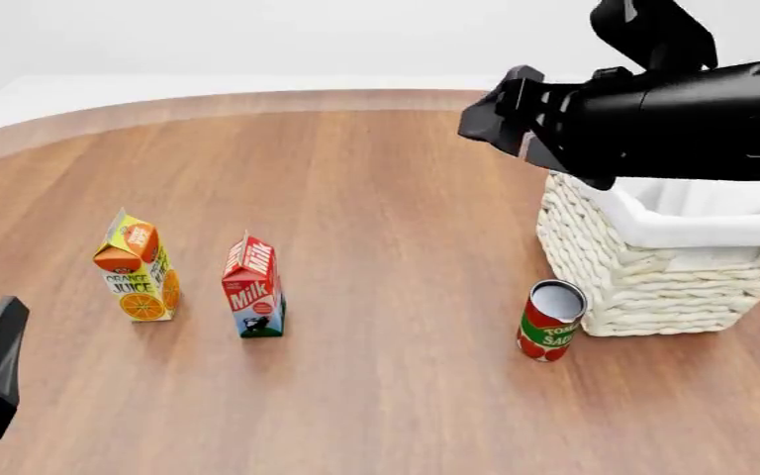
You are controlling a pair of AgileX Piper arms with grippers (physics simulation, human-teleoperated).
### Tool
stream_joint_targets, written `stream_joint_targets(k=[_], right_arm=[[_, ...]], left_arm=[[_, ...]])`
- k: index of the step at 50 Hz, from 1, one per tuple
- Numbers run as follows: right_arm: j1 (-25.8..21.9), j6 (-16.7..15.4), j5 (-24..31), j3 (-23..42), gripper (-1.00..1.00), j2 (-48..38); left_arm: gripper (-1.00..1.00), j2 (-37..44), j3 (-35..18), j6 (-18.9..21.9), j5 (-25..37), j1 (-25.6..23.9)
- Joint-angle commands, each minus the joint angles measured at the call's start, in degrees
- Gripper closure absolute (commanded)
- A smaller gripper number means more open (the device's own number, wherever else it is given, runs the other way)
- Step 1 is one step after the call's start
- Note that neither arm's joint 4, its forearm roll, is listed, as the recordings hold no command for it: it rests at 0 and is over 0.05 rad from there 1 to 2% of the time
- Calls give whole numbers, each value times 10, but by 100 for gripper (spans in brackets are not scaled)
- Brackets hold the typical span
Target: Pick the milk and place it in the basket.
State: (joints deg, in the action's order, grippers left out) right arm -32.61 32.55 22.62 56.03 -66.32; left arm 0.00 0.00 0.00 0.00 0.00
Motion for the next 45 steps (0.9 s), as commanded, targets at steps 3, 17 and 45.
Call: stream_joint_targets(k=[3, 17, 45], right_arm=[[4, 19, -23, 23, -100, -84], [-27, 24, -21, 80, -100, -166], [-77, 34, -28, 209, -100, -311]], left_arm=[[-100, 0, 0, 0, 0, 0], [-100, 0, 0, 0, 0, 0], [-100, 0, 0, 0, 0, 0]])
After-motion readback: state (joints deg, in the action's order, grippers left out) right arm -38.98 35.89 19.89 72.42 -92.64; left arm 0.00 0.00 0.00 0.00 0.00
